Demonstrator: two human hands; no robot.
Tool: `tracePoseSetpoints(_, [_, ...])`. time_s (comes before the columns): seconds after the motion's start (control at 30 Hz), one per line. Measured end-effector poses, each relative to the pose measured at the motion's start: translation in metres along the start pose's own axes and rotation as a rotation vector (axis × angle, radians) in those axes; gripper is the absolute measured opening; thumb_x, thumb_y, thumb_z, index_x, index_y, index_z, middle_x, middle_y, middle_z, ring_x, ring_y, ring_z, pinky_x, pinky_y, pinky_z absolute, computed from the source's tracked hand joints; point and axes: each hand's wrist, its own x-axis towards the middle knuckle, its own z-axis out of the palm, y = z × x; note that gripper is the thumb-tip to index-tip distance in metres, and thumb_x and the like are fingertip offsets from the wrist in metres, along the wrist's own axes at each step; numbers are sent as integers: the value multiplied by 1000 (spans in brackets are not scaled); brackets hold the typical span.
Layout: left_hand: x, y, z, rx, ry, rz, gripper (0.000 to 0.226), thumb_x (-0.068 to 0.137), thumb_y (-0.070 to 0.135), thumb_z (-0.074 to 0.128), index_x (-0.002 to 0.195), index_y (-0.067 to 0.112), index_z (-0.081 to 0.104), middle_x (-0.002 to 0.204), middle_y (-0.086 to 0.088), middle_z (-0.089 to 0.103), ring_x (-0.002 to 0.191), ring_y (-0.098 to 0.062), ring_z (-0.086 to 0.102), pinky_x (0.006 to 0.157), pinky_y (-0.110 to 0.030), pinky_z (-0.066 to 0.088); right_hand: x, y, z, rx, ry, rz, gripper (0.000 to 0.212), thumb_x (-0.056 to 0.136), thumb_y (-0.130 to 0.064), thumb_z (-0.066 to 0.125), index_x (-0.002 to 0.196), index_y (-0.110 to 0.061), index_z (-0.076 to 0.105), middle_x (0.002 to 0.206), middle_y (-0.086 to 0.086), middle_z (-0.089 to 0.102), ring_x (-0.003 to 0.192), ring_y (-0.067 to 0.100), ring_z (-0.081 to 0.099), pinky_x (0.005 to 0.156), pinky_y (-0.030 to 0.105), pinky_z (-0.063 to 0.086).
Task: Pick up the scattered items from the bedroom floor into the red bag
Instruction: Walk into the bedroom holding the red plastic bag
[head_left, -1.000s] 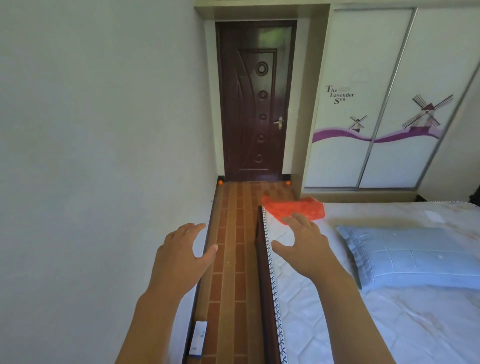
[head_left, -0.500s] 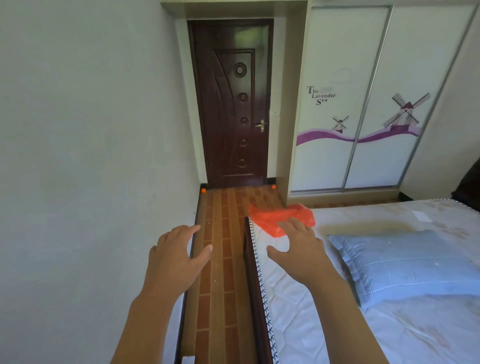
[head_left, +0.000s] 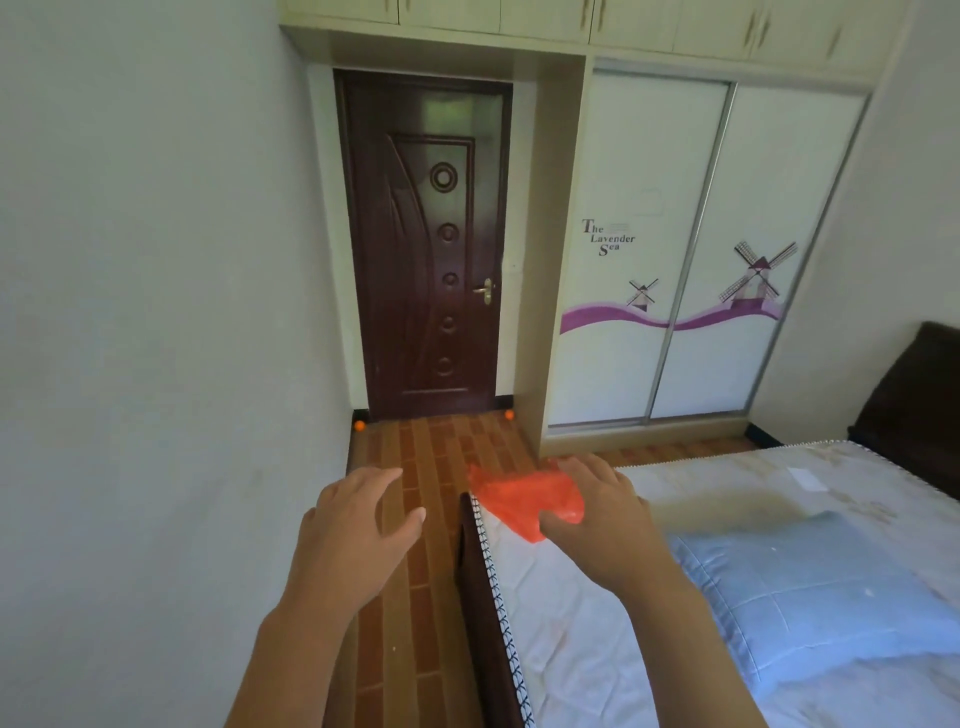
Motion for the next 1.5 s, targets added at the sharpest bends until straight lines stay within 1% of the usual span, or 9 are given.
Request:
tracePoseSetpoints(0.17, [36,-29,4,-33,0,-11,66,90,71,52,148,42,43,158,12,41,144,-17,41,115,-43,43,35,-21,16,-28,-14,10,82,67,-69,41,144,-41,48,156,-16,39,146,19,35,114,52,38])
tracePoseSetpoints(0.33, [66,-52,9,-66,14,-42,64,91,68,54,148,39,44,158,9,43,144,-18,42,114,-42,42,72,-40,31,8,-7,-19,83,66,-79,36,136,-40,57,144,-16,49,135,23,46,110,51,42])
tracePoseSetpoints(0.47, [97,-65,14,-85,17,-50,64,92,67,54,149,39,44,157,10,43,143,-17,41,114,-41,41,108,-52,47,18,-26,-26,87,66,-76,34,141,-36,54,150,-15,45,137,21,43,112,50,40])
tracePoseSetpoints(0.53, [116,-73,18,-90,24,-52,64,92,67,54,148,39,45,156,11,44,142,-16,42,114,-41,42,129,-54,54,27,-47,-26,88,67,-73,37,145,-35,50,157,-13,40,142,21,38,115,50,37])
tracePoseSetpoints(0.67, [161,-80,30,-82,37,-66,66,89,70,53,147,38,46,156,10,45,141,-17,43,113,-44,44,178,-52,66,27,-65,-49,70,87,-59,56,151,-34,45,163,-11,32,149,20,32,120,53,31])
tracePoseSetpoints(0.97, [290,-63,57,-64,57,-79,64,92,66,55,149,38,45,157,10,43,143,-17,40,116,-44,41,319,-34,87,74,-77,-83,68,92,-58,58,153,-34,41,165,-12,29,151,20,29,121,55,31])
tracePoseSetpoints(1.13, [351,-46,82,-46,50,-76,65,92,67,55,149,38,45,157,10,42,144,-17,39,116,-47,40,388,-10,91,107,-68,-77,72,85,-64,53,151,-35,44,161,-13,35,145,21,37,116,56,38])
tracePoseSetpoints(1.33, [408,-28,107,-23,40,-50,63,93,62,57,149,36,46,155,9,44,142,-17,41,115,-43,41,437,16,101,140,-106,-67,71,88,-61,56,152,-34,43,162,-13,32,147,19,33,117,56,37])
tracePoseSetpoints(1.5, [452,-14,131,-44,2,6,63,93,63,57,149,36,46,156,10,44,143,-16,40,116,-44,39,472,42,105,154,-84,-1,74,81,-66,52,147,-34,48,155,-16,38,138,17,43,111,54,43])
